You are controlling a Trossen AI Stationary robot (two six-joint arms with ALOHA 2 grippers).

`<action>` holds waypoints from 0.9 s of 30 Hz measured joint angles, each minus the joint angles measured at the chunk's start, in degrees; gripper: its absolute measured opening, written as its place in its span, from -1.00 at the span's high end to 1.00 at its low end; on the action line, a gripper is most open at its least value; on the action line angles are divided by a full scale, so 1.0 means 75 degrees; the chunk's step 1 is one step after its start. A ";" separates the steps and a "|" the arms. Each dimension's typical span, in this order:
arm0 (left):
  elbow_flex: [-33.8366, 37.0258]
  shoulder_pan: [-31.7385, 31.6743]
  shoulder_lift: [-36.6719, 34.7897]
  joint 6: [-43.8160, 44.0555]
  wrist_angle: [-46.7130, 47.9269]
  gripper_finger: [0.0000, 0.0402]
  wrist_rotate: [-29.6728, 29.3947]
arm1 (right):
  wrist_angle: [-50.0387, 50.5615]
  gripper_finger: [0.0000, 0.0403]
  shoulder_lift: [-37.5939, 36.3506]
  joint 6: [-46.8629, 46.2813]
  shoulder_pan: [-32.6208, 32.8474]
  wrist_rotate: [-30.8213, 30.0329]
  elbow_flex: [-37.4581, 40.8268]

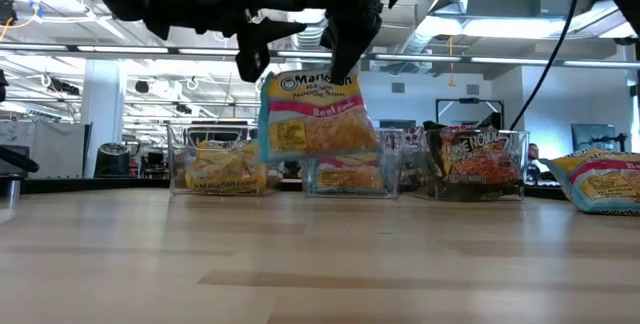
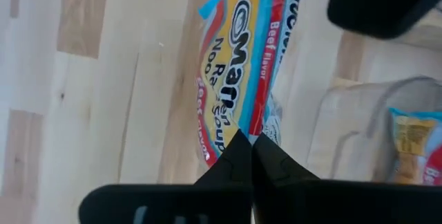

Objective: Sort Maruchan noodles
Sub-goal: Put the blue noodle pack into the center transparent bin

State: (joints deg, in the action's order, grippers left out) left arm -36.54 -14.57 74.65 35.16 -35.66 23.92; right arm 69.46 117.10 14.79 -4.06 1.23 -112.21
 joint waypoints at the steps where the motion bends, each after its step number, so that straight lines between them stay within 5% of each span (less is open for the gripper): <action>1: -0.0039 -0.0074 0.0000 0.0095 -0.0016 0.50 0.0028 | 0.0115 0.98 -0.0003 0.0063 -0.0059 0.0001 -0.0085; 11: -0.0654 -0.0796 -0.0016 0.0000 -0.0210 0.50 0.0359 | 0.0984 0.98 -0.0331 0.0741 -0.0890 0.0012 -0.0605; 27: -0.1672 -0.1314 -0.0023 -0.0434 0.0039 0.50 0.0545 | 0.0427 0.98 -0.0828 0.1334 -0.2953 0.0078 -0.0626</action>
State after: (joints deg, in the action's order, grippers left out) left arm -49.08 -24.43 74.48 31.91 -35.37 28.01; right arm 72.66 110.89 24.80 -26.21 1.82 -116.90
